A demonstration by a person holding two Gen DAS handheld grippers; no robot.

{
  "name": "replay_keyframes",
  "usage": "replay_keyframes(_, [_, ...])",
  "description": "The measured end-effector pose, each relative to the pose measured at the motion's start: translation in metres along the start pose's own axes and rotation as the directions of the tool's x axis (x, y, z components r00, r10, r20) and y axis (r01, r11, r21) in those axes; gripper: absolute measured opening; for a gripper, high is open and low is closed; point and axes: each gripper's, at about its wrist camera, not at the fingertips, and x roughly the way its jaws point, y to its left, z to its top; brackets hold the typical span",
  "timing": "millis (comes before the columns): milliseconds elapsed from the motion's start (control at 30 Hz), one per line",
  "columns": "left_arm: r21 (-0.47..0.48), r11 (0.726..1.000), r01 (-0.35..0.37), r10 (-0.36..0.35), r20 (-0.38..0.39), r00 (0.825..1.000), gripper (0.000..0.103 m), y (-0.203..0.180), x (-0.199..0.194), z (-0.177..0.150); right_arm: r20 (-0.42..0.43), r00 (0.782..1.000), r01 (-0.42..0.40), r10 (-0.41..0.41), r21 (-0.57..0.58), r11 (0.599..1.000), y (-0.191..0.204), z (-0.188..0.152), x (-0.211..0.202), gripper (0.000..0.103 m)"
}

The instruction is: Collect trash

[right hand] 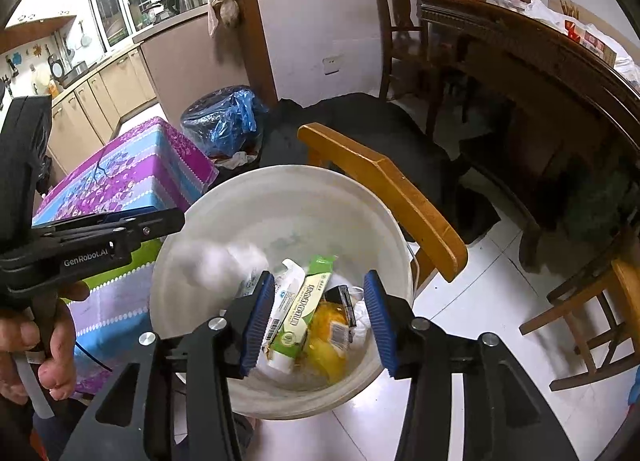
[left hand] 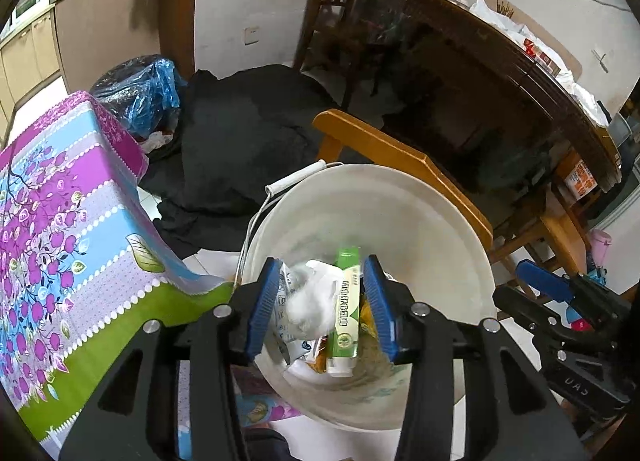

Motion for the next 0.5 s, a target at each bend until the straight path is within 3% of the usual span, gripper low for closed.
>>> replay_keyframes(233, [0.009, 1.000, -0.004, 0.004, 0.003, 1.000, 0.042, -0.001, -0.001, -0.001, 0.013, 1.000, 0.002, -0.002, 0.010, 1.000, -0.001, -0.001, -0.004, 0.047])
replay_keyframes(367, [0.028, 0.999, -0.016, 0.015, 0.020, 1.000, 0.043, -0.002, -0.009, -0.006, 0.061, 0.998, 0.015, -0.015, 0.009, 1.000, 0.003, -0.007, -0.018, 0.047])
replay_keyframes(400, [0.036, 0.999, -0.021, 0.019, 0.033, 0.999, 0.046, -0.002, -0.014, -0.008, 0.079, 0.997, 0.018, -0.019, 0.008, 1.000, 0.005, -0.008, -0.023, 0.049])
replay_keyframes(500, [0.075, 0.996, -0.048, 0.040, 0.111, 0.993, 0.062, -0.002, -0.039, -0.018, 0.187, 0.981, 0.049, -0.051, 0.012, 0.999, 0.019, -0.019, -0.053, 0.069])
